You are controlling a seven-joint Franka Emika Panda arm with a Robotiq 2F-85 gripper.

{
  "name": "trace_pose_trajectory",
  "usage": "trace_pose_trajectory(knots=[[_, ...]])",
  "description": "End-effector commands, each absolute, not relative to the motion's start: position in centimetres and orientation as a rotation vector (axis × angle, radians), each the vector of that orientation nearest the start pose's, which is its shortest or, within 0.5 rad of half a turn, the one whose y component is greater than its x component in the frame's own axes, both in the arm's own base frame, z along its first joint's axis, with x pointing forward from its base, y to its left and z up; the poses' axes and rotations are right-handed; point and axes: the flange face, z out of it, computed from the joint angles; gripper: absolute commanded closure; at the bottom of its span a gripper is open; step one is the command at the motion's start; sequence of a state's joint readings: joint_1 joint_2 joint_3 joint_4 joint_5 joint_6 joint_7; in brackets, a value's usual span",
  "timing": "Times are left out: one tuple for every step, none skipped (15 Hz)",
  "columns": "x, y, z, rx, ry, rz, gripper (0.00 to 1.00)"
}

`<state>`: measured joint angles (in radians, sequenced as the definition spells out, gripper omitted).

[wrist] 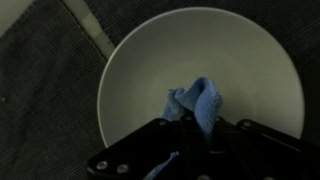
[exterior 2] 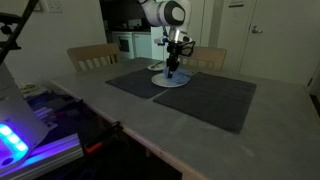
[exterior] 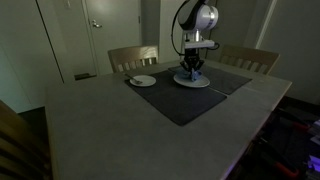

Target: Use the blue towel to wipe the white plate on the right

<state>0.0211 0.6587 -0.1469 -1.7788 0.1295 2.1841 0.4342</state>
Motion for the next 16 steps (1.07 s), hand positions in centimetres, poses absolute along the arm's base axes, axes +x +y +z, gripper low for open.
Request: trace_pose_trajectory(knots=[[60.7,-6.5,18.2,-3.036,0.986,0.607,0.98],[60.1,-6.2,18.3,-3.029,0.962,0.676,0.98],[59.7,-5.8,18.4,-3.023,0.944,0.738,0.98],[59.3,-5.4,18.5,-3.009,0.928,0.785,0.98],[59.0,-4.8,18.5,-2.990,0.903,0.830,0.98],[58.8,-4.2,18.5,-2.981,0.886,0.857,0.98],[58.6,-3.5,18.3,-2.977,0.867,0.862,0.98],[58.6,-2.9,18.2,-2.974,0.848,0.859,0.98],[58.8,-2.1,17.8,-2.968,0.833,0.841,0.98],[58.9,-1.6,17.6,-2.959,0.823,0.834,0.98],[59.0,-1.1,17.4,-2.941,0.813,0.818,0.98],[59.1,-0.7,17.3,-2.922,0.807,0.794,0.98],[59.3,-0.3,17.2,-2.903,0.799,0.761,0.98],[59.8,-0.1,17.2,-2.895,0.790,0.718,0.98],[60.5,-0.1,17.1,-2.897,0.780,0.666,0.98],[61.0,-0.1,17.1,-2.896,0.772,0.624,0.98]])
